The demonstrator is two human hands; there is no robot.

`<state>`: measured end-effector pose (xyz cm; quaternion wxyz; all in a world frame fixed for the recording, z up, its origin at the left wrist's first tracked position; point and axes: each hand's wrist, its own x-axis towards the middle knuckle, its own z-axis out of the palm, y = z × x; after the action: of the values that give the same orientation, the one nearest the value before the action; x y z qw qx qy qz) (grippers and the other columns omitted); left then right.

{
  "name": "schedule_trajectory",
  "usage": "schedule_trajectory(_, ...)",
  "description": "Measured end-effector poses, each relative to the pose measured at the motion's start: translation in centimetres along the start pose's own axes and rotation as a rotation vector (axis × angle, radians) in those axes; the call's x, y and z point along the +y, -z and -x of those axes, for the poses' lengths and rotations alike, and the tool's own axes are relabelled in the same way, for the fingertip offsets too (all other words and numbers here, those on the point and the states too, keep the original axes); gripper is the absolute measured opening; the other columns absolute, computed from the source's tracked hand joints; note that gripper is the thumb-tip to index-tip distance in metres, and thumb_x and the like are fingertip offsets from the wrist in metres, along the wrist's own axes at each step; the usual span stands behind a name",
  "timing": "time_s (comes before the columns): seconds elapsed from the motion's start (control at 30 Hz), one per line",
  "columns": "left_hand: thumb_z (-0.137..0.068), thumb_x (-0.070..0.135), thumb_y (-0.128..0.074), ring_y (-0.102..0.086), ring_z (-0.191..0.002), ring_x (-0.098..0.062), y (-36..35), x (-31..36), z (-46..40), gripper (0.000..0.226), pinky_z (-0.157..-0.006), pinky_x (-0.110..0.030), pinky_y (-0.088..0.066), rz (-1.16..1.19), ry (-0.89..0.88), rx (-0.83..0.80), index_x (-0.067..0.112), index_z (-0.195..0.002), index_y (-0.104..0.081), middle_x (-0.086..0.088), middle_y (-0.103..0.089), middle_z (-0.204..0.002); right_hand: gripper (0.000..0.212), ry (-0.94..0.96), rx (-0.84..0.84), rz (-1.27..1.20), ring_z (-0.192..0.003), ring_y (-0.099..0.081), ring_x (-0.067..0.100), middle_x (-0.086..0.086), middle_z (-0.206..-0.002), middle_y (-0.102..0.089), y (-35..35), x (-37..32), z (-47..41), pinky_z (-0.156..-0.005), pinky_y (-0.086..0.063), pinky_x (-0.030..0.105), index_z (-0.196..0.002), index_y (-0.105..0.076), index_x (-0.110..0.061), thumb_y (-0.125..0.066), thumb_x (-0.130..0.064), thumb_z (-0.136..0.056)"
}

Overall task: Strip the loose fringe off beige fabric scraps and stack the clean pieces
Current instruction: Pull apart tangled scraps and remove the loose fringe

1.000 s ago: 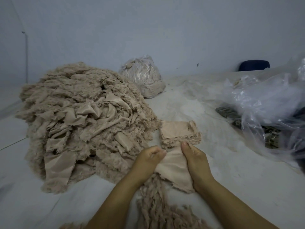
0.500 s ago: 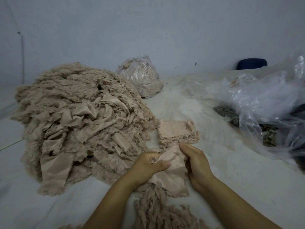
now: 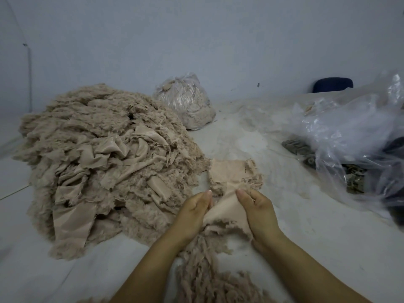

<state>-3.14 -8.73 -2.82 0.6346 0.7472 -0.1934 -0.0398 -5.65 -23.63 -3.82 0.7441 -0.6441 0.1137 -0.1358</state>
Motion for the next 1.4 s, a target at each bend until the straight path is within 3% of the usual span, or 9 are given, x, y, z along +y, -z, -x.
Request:
schedule_trajectory(0.17, -0.085, 0.05, -0.043, -0.026, -0.036, -0.005, 1.3, -0.3, 0.0, 0.042, -0.038, -0.016, -0.026, 0.104, 0.09, 0.076, 0.011, -0.071, -0.049, 0.009, -0.032, -0.042, 0.02, 0.034, 0.277, -0.079, -0.072, -0.055, 0.017, 0.009, -0.081, -0.058, 2.0, -0.6, -1.4, -0.061, -0.044, 0.027, -0.088, -0.059, -0.003, -0.05, -0.019, -0.098)
schedule_trajectory(0.33, -0.081, 0.054, -0.051, -0.066, -0.07, -0.009, -0.7, 0.8, 0.8, 0.042, -0.065, -0.017, -0.049, 0.104, 0.056, -0.173, 0.017, -0.075, -0.071, 0.002, -0.071, -0.072, 0.01, 0.221, 0.095, 0.077, -0.102, -0.061, 0.003, -0.012, -0.108, -0.065, -0.3, 0.0, 0.0, -0.09, -0.047, 0.023, -0.105, -0.056, -0.028, -0.048, -0.025, -0.099)
schedule_trajectory(0.4, -0.082, 0.043, -0.06, -0.064, -0.071, -0.017, -1.6, 0.8, 0.7, 0.039, -0.065, -0.021, -0.048, 0.177, 0.092, -0.099, 0.005, -0.075, -0.067, -0.005, -0.068, -0.073, 0.017, 0.274, 0.011, 0.026, -0.104, -0.06, -0.004, -0.02, -0.109, -0.066, -0.5, -0.1, 0.2, -0.085, -0.047, 0.012, -0.108, -0.053, -0.034, -0.051, -0.021, -0.097)
schedule_trajectory(0.5, -0.091, 0.016, -0.057, -0.058, -0.065, -0.019, -1.4, 0.7, 0.4, 0.02, -0.059, -0.025, -0.048, 0.249, 0.1, 0.081, 0.001, -0.077, -0.061, -0.009, -0.062, -0.069, 0.028, 0.147, -0.052, -0.138, -0.102, -0.065, 0.004, -0.012, -0.113, -0.067, -0.3, 0.0, 0.6, -0.082, -0.054, 0.024, -0.111, -0.055, -0.038, -0.066, -0.031, -0.086)
schedule_trajectory(0.63, -0.092, 0.011, -0.055, -0.05, -0.057, -0.011, -1.2, 0.9, 0.6, 0.021, -0.054, -0.02, -0.041, 0.083, 0.032, -0.056, 0.006, -0.073, -0.061, -0.004, -0.054, -0.061, 0.024, -0.082, -0.168, -0.193, -0.072, -0.073, 0.024, 0.008, -0.083, -0.075, 0.0, -0.4, 0.9, -0.058, -0.059, 0.036, -0.083, -0.073, -0.025, -0.079, -0.042, -0.066)
schedule_trajectory(0.8, -0.095, 0.012, -0.052, -0.042, -0.053, -0.008, -1.1, 0.2, 0.1, 0.022, -0.049, -0.017, -0.035, 0.132, 0.131, 0.1, 0.006, -0.074, -0.058, 0.003, -0.048, -0.057, 0.012, -0.027, 0.258, -0.289, -0.067, -0.067, 0.023, 0.009, -0.073, -0.069, 0.6, -0.3, -0.9, -0.054, -0.057, 0.032, -0.083, -0.065, -0.007, -0.061, -0.015, -0.092)
schedule_trajectory(1.03, -0.087, 0.037, -0.064, -0.069, -0.087, -0.017, -1.0, -0.1, 0.5, 0.029, -0.076, -0.03, -0.054, 0.223, 0.103, -0.1, 0.013, -0.103, -0.067, -0.002, -0.073, -0.093, 0.027, 0.168, 0.137, -0.077, -0.074, -0.069, 0.019, 0.003, -0.075, -0.073, 0.0, 0.1, -0.1, -0.065, -0.055, 0.031, -0.071, -0.075, -0.022, -0.059, -0.018, -0.093)
schedule_trajectory(1.23, -0.089, 0.008, -0.062, -0.057, -0.059, 0.003, -1.5, -0.1, 0.0, 0.021, -0.059, -0.013, -0.045, -0.008, 0.066, -0.097, 0.017, -0.07, -0.067, 0.009, -0.064, -0.064, 0.022, 0.133, 0.312, -0.179, -0.098, -0.066, 0.025, 0.011, -0.106, -0.069, 0.3, 0.4, -0.9, -0.089, -0.053, 0.039, -0.109, -0.066, -0.004, -0.066, -0.013, -0.088)
schedule_trajectory(1.4, -0.084, 0.012, -0.066, -0.059, -0.061, 0.0, 0.3, -0.3, 0.2, 0.018, -0.062, -0.015, -0.046, 0.01, 0.118, -0.221, 0.018, -0.068, -0.068, 0.011, -0.066, -0.062, 0.011, 0.131, 0.458, -0.267, -0.069, -0.059, 0.013, 0.001, -0.079, -0.062, 1.8, -0.4, -1.8, -0.056, -0.051, 0.019, -0.084, -0.058, -0.015, -0.058, -0.011, -0.094)
